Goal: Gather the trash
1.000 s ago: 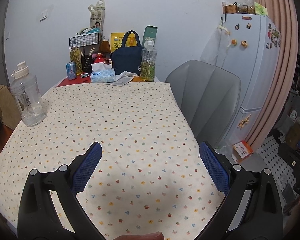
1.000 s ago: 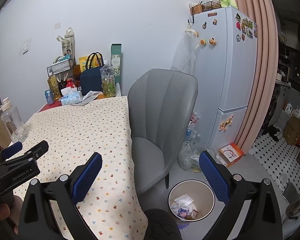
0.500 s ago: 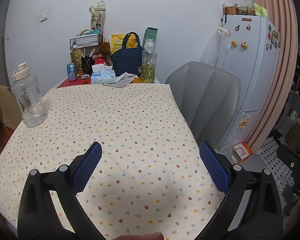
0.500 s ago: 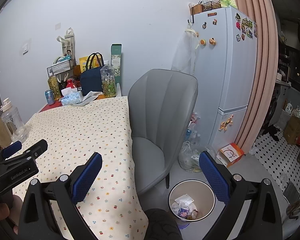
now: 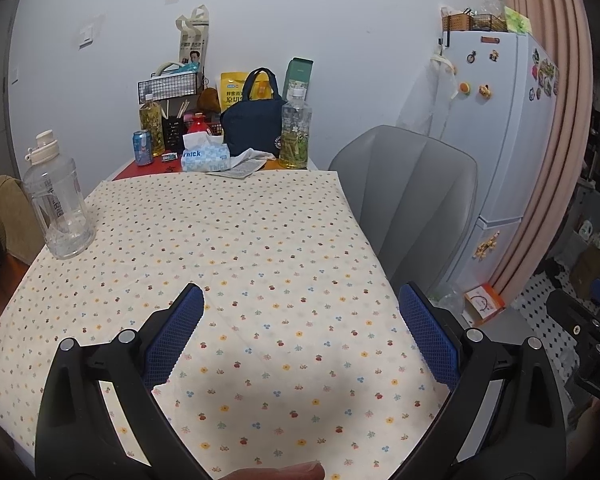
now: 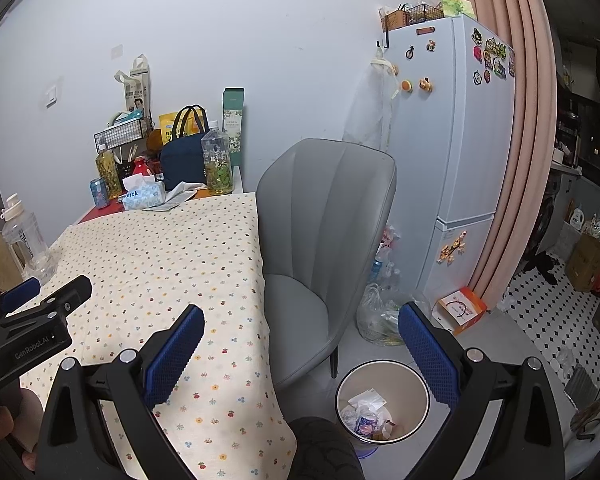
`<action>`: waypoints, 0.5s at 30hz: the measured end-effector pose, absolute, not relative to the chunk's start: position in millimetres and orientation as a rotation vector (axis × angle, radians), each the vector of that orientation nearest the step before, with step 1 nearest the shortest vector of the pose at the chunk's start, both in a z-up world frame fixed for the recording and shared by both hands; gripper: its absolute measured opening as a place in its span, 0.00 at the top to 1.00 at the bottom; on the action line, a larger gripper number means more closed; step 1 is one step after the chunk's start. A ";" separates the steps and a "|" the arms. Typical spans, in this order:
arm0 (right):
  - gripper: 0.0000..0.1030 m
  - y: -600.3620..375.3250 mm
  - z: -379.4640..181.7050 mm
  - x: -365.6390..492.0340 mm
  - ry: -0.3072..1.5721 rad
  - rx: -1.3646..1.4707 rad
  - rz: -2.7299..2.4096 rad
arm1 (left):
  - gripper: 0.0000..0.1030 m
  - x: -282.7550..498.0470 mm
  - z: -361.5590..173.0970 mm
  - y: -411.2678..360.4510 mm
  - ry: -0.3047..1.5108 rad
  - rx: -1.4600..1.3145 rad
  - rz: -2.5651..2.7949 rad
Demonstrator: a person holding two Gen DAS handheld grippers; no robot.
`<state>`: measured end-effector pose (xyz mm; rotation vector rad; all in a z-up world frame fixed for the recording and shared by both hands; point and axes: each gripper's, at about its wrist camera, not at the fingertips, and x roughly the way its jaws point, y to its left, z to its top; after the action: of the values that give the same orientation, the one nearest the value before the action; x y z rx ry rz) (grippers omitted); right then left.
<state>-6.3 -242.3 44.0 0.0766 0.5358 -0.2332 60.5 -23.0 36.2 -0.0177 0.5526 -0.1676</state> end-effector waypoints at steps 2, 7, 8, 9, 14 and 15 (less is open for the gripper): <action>0.08 -242.2 44.1 -6.2 0.536 0.076 -0.232 | 0.06 60.8 36.5 -22.9 0.553 -0.020 -0.166; 0.08 -241.2 44.7 -6.2 0.537 0.075 -0.231 | 0.06 58.8 38.3 -21.6 0.551 -0.023 -0.162; 0.08 -240.9 45.2 -5.9 0.537 0.074 -0.231 | 0.06 58.9 37.9 -21.4 0.551 -0.023 -0.162; 0.08 -240.6 45.9 -5.7 0.538 0.074 -0.231 | 0.06 58.7 38.4 -21.2 0.551 -0.024 -0.163; 0.08 -240.1 46.1 -5.8 0.539 0.072 -0.230 | 0.06 59.2 38.2 -17.9 0.553 -0.029 -0.162; 0.08 -240.2 45.9 -6.0 0.539 0.073 -0.231 | 0.06 59.1 37.9 -18.1 0.552 -0.029 -0.161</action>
<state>-6.0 -240.2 45.9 0.0732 0.5385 -0.2306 59.1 -18.1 37.9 -0.0288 0.5521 -0.1613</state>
